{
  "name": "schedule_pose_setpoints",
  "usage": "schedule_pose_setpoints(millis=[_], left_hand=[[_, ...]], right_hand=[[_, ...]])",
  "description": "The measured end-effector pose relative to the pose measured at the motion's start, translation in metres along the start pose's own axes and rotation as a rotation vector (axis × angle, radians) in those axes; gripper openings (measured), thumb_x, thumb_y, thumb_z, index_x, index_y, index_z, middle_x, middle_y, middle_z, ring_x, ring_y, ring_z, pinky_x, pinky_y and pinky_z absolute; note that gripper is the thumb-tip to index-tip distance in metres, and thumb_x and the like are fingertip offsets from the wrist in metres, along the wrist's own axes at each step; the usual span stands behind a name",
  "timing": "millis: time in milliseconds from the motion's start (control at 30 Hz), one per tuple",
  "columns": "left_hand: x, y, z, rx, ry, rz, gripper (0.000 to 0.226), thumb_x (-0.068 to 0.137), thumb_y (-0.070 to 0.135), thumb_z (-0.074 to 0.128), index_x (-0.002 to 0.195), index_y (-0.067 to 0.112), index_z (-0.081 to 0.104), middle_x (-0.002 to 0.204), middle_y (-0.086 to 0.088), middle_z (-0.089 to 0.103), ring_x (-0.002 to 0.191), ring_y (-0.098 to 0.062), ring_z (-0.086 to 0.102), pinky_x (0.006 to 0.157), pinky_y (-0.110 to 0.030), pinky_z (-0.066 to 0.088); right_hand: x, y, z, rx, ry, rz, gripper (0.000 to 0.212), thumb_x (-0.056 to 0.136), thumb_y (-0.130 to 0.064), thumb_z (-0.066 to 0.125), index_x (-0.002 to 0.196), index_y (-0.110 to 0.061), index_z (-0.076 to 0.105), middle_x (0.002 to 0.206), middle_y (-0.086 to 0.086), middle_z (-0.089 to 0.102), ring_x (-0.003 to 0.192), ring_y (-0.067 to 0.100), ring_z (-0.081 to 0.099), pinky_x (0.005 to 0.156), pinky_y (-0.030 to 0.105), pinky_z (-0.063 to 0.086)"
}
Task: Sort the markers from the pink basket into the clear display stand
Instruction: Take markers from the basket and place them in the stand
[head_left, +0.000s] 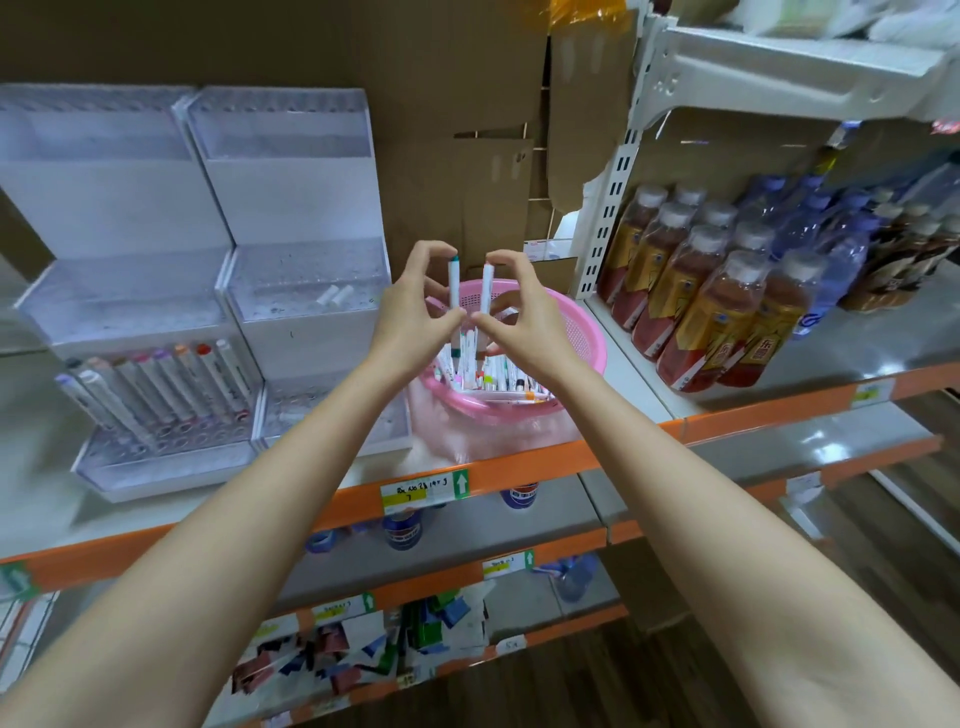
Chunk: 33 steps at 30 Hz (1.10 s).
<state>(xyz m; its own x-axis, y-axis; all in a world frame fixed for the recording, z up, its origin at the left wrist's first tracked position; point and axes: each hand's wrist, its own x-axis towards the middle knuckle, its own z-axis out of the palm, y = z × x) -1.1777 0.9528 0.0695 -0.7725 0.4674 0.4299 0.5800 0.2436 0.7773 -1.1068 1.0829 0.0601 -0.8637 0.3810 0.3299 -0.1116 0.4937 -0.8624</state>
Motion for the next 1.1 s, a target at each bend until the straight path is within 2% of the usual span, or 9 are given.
schedule_pose_setpoints(millis=[133,233,400,500,633,800,867,1000,1100], left_hand=[[-0.015,0.004,-0.025,0.031,0.081,0.049,0.05,0.079,0.009,0.071,0.12,0.02,0.046,0.074,0.0,0.061,0.069,-0.009,0.063,0.065,-0.022,0.053],[-0.027,0.0,-0.05,0.042,0.149,0.072,0.046,0.081,0.009,0.069,0.119,0.02,0.046,0.077,0.001,0.06,0.069,-0.012,0.065,0.066,-0.031,0.057],[-0.053,-0.027,-0.099,0.062,0.173,0.021,0.042,0.082,0.008,0.067,0.115,0.018,0.043,0.08,0.002,0.059,0.067,-0.017,0.066,0.061,-0.045,0.058],[-0.068,-0.046,-0.132,0.108,0.22,-0.005,0.041,0.083,0.008,0.067,0.116,0.018,0.043,0.08,0.005,0.056,0.069,-0.013,0.064,0.066,-0.041,0.058],[-0.077,-0.065,-0.171,0.14,0.27,-0.018,0.042,0.084,0.008,0.068,0.118,0.015,0.044,0.085,0.005,0.053,0.073,-0.014,0.063,0.068,-0.034,0.057],[-0.08,-0.083,-0.211,0.131,0.347,0.008,0.045,0.08,0.008,0.072,0.117,0.01,0.047,0.089,0.0,0.057,0.073,-0.016,0.065,0.068,-0.031,0.056],[-0.079,-0.089,-0.224,0.115,0.36,0.004,0.046,0.081,0.006,0.072,0.119,0.009,0.047,0.09,-0.001,0.056,0.074,-0.019,0.065,0.068,-0.028,0.057],[-0.076,-0.102,-0.243,0.101,0.339,0.012,0.049,0.08,0.005,0.073,0.12,0.011,0.046,0.091,-0.002,0.056,0.075,-0.02,0.066,0.069,-0.039,0.058],[-0.075,-0.11,-0.251,0.109,0.299,0.044,0.046,0.08,0.004,0.073,0.118,0.009,0.047,0.091,-0.003,0.057,0.073,-0.013,0.064,0.07,-0.034,0.057]], right_hand=[[-0.007,-0.016,0.02,0.042,0.008,-0.042,0.06,0.086,-0.001,0.066,0.133,-0.027,0.038,0.097,0.012,0.062,0.075,0.027,0.066,0.059,0.035,0.06],[-0.011,-0.028,0.043,0.066,0.0,-0.065,0.059,0.088,0.001,0.062,0.135,-0.027,0.038,0.09,0.018,0.061,0.074,0.026,0.067,0.059,0.031,0.06],[-0.019,-0.046,0.092,0.059,-0.042,-0.096,0.052,0.091,0.001,0.057,0.135,-0.021,0.038,0.08,0.013,0.06,0.069,0.026,0.067,0.06,0.044,0.06],[-0.022,-0.058,0.128,0.018,-0.03,-0.12,0.052,0.09,0.003,0.057,0.134,-0.019,0.041,0.082,0.003,0.055,0.069,0.025,0.064,0.06,0.047,0.058],[-0.023,-0.071,0.173,0.008,0.004,-0.148,0.054,0.086,0.006,0.058,0.131,-0.021,0.044,0.081,0.001,0.051,0.074,0.025,0.06,0.058,0.051,0.056],[-0.025,-0.095,0.216,0.025,-0.024,-0.175,0.052,0.085,0.004,0.062,0.128,-0.019,0.048,0.081,0.008,0.054,0.071,0.026,0.06,0.052,0.046,0.057],[-0.023,-0.103,0.229,0.009,-0.049,-0.192,0.05,0.084,0.0,0.065,0.127,-0.02,0.049,0.077,0.004,0.054,0.069,0.027,0.06,0.054,0.046,0.057],[-0.018,-0.114,0.249,-0.015,-0.043,-0.203,0.049,0.084,0.002,0.066,0.126,-0.019,0.049,0.073,-0.001,0.051,0.068,0.025,0.06,0.055,0.032,0.056],[-0.016,-0.117,0.263,-0.032,-0.01,-0.228,0.049,0.082,0.003,0.066,0.123,-0.019,0.05,0.08,0.01,0.056,0.066,0.023,0.061,0.053,0.017,0.046]])
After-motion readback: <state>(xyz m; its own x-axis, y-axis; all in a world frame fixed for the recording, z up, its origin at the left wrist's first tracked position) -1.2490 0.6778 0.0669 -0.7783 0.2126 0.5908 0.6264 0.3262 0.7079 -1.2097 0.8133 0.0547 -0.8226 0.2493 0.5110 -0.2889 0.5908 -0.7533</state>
